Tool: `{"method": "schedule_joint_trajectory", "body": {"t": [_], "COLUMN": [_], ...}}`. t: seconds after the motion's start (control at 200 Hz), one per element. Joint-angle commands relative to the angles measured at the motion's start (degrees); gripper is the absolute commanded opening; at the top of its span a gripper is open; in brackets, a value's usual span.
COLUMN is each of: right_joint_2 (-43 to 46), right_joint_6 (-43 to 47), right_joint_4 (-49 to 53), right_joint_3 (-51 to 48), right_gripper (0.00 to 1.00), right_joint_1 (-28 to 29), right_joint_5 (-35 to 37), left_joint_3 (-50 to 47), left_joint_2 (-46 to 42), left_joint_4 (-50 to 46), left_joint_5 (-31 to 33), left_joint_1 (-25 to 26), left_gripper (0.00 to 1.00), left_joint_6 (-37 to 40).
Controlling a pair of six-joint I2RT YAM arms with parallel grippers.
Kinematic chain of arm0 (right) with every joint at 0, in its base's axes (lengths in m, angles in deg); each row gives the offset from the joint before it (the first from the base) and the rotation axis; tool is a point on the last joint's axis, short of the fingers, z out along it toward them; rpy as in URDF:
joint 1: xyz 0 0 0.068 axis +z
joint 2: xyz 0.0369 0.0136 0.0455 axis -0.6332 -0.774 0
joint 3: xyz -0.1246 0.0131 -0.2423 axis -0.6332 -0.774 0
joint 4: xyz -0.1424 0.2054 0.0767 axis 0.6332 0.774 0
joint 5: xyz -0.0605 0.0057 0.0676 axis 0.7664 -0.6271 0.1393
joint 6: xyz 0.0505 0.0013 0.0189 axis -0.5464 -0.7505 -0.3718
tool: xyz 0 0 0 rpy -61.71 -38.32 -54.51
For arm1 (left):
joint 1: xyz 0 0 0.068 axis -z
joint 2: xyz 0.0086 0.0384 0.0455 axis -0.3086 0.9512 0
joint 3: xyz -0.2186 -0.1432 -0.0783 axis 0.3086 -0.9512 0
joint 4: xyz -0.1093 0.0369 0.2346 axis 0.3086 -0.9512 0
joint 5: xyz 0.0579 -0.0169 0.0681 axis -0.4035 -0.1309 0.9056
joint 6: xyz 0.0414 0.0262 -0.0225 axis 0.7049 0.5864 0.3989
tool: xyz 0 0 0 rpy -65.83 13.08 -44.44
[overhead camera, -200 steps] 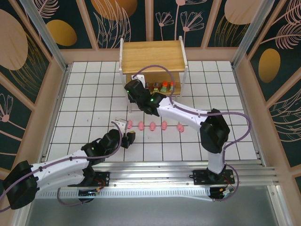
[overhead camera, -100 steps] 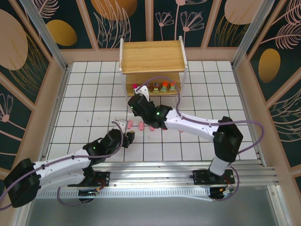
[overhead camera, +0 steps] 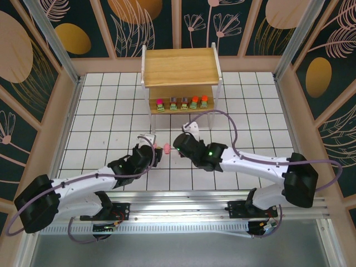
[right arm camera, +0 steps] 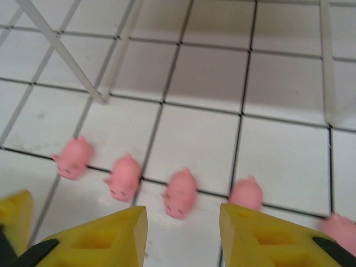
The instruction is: Place and organize the plastic toys onto the shelf
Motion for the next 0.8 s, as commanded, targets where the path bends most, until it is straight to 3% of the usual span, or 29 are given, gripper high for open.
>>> {"method": "schedule_joint_trajectory", "body": {"t": [0.0, 0.315, 0.796], "right_joint_2": [4.2, 10.3, 7.0], "right_joint_6": [-4.7, -4.7, -1.2], "right_joint_4": [3.5, 5.2, 3.8], "right_joint_3": [-4.4, -11.5, -13.9], "right_gripper": [0.42, 0.52, 0.58], "right_joint_1": [-1.4, -8.4, -18.3], "right_joint_5": [-0.4, -4.1, -9.7], "left_joint_3": [1.4, -1.7, -5.3], "left_joint_2": [1.5, 0.2, -1.7], "left_joint_4": [0.1, 4.1, 9.6], "left_joint_5": [0.7, -5.5, -9.6], "left_joint_1": [0.1, -4.8, -8.1], "left_gripper": [0.59, 0.59, 0.6], "left_joint_6": [-0.3, 0.3, 2.6]}}
